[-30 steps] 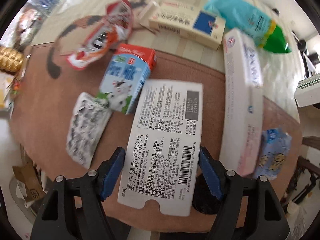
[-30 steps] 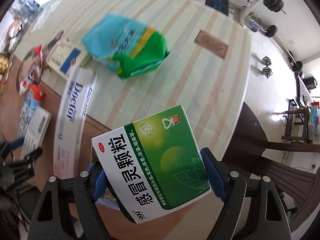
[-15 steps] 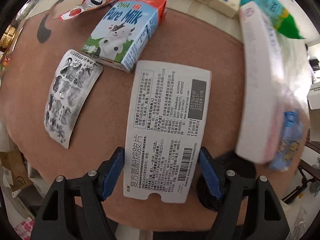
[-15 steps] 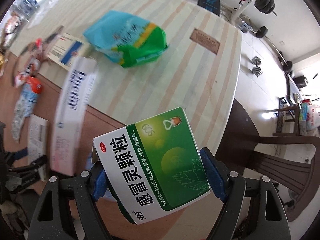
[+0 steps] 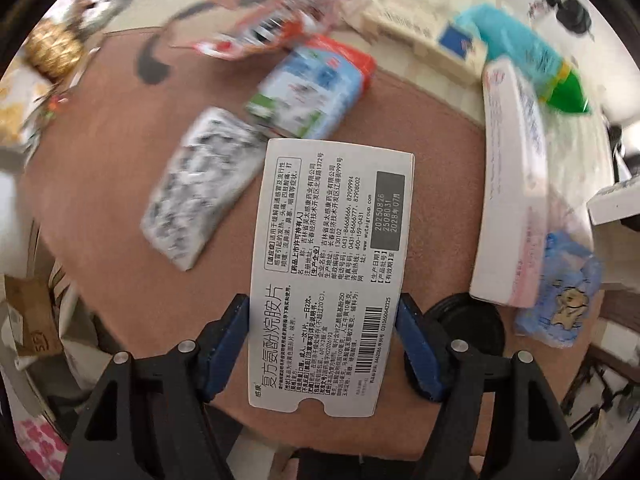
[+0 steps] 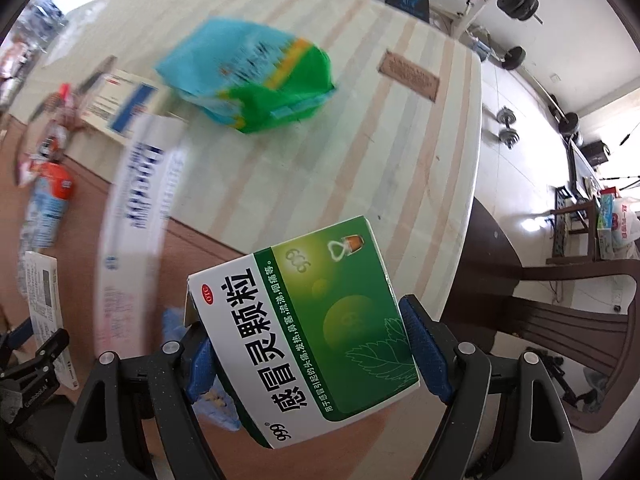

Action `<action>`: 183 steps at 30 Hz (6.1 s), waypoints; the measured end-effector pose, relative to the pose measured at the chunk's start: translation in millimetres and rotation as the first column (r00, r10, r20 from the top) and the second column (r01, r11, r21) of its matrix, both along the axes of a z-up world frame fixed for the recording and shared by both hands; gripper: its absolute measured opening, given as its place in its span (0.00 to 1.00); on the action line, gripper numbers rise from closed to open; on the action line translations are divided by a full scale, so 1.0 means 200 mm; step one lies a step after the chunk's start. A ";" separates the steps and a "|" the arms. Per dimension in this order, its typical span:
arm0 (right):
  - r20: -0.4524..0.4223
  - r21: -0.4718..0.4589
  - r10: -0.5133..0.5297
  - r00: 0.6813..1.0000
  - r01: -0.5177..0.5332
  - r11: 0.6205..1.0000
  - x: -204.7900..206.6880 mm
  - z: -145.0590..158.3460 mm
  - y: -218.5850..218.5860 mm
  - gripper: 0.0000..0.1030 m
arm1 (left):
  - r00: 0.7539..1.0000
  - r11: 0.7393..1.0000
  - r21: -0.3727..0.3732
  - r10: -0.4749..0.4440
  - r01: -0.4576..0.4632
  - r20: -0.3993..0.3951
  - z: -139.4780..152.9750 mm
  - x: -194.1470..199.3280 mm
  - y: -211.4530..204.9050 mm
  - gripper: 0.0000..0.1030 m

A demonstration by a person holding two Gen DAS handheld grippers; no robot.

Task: Collect trash
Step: 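Carry both items to the white bin and open both tools to drop them, then lift both tools away from the bin back toward the table, then grasp the silver blister pack with the left tool while the right tool grasps the Doctor toothpaste box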

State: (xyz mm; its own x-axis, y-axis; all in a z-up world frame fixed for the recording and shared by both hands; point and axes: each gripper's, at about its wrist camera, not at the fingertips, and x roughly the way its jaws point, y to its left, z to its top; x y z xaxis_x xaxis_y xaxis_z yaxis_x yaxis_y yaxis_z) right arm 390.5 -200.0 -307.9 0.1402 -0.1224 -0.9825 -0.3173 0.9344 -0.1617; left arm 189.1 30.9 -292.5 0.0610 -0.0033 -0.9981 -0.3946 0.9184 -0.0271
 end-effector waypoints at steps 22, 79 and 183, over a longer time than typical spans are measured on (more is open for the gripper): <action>-0.089 0.300 0.426 0.900 -0.384 0.873 -1.35 0.08 1.05 0.79 | 0.836 0.841 -0.129 0.538 -0.525 0.108 -0.09 -1.36 0.68 0.69; -0.194 0.151 0.678 0.709 -0.661 0.735 -2.30 -0.44 1.35 1.00 | 0.666 0.669 0.035 0.742 -0.742 -0.075 -0.36 -2.25 0.53 0.97; 0.041 0.258 0.341 0.939 -0.340 0.905 -0.67 0.43 0.91 0.48 | 0.908 0.937 -0.014 0.341 -0.348 0.244 0.39 -0.51 0.62 0.62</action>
State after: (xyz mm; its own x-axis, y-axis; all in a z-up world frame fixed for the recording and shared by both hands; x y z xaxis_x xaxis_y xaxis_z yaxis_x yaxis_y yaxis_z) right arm 257.4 -18.5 -221.6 0.1235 0.1886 -0.9743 -0.6238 0.7783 0.0715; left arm 86.9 155.7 -214.6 0.2900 0.0896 -0.9528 -0.6716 0.7283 -0.1359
